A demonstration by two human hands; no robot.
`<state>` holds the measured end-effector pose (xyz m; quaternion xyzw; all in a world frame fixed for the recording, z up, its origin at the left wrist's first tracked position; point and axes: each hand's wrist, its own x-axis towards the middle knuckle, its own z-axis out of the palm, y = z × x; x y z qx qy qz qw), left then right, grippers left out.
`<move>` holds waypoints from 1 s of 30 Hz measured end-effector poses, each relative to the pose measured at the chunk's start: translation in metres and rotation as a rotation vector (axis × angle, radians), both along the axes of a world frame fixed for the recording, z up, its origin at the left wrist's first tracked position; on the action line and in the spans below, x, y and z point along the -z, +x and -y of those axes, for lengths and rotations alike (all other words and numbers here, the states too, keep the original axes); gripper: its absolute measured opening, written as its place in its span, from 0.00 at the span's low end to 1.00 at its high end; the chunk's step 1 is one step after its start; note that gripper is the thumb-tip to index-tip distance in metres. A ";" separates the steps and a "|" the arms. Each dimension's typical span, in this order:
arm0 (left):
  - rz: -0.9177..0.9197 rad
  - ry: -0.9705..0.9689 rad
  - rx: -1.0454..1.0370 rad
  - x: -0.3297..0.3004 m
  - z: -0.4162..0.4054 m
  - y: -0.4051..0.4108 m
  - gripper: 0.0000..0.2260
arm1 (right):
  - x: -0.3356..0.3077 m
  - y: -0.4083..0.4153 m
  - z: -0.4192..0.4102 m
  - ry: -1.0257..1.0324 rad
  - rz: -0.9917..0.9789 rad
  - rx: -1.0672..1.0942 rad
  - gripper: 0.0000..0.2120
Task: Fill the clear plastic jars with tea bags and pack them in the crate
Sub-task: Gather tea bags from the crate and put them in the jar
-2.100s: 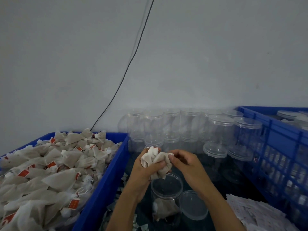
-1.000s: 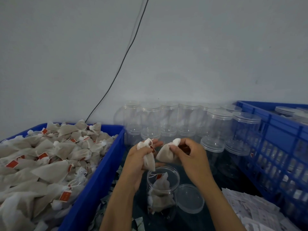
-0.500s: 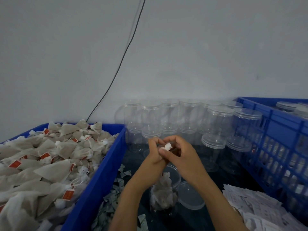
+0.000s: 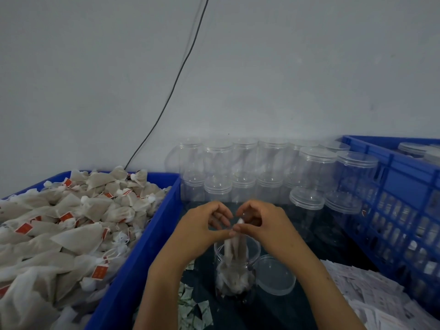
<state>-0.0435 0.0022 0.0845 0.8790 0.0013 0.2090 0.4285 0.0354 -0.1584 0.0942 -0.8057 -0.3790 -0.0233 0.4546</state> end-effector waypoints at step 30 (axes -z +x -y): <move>-0.232 0.123 -0.365 0.052 -0.023 0.008 0.05 | 0.008 -0.001 0.013 0.468 -0.361 -0.079 0.15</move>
